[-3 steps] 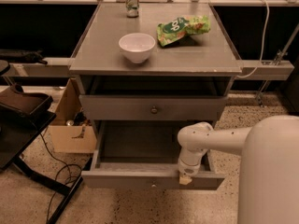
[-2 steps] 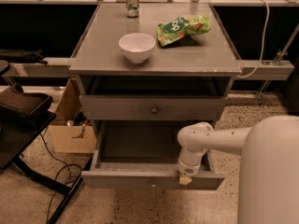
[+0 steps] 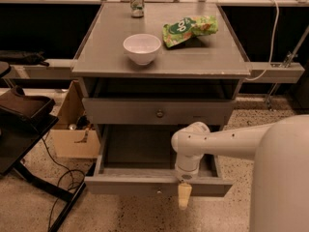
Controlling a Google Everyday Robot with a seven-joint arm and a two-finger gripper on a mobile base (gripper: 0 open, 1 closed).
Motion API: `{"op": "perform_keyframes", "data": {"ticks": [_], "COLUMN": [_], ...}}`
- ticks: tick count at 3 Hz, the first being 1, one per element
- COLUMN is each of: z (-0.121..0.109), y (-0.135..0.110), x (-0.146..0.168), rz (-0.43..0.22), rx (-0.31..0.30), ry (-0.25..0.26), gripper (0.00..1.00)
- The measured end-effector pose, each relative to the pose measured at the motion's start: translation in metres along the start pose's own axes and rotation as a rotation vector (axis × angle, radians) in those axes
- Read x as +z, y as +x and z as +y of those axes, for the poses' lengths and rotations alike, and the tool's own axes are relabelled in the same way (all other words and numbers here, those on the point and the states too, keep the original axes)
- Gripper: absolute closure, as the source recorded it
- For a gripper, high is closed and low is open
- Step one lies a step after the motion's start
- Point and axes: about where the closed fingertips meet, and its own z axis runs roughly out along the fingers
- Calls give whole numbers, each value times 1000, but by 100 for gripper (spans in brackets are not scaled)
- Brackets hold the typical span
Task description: Open middle drawer
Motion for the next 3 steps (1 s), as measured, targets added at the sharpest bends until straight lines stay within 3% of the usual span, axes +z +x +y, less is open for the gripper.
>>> {"op": "perform_keyframes", "data": {"ticks": [1, 2, 3], "z": [63, 140, 133], "y": [-13, 1, 39], "x": [-41, -114, -203], "rz": [69, 122, 81], "rx": [17, 126, 299], "ry": [24, 65, 258], "gripper": [0, 0, 0]}}
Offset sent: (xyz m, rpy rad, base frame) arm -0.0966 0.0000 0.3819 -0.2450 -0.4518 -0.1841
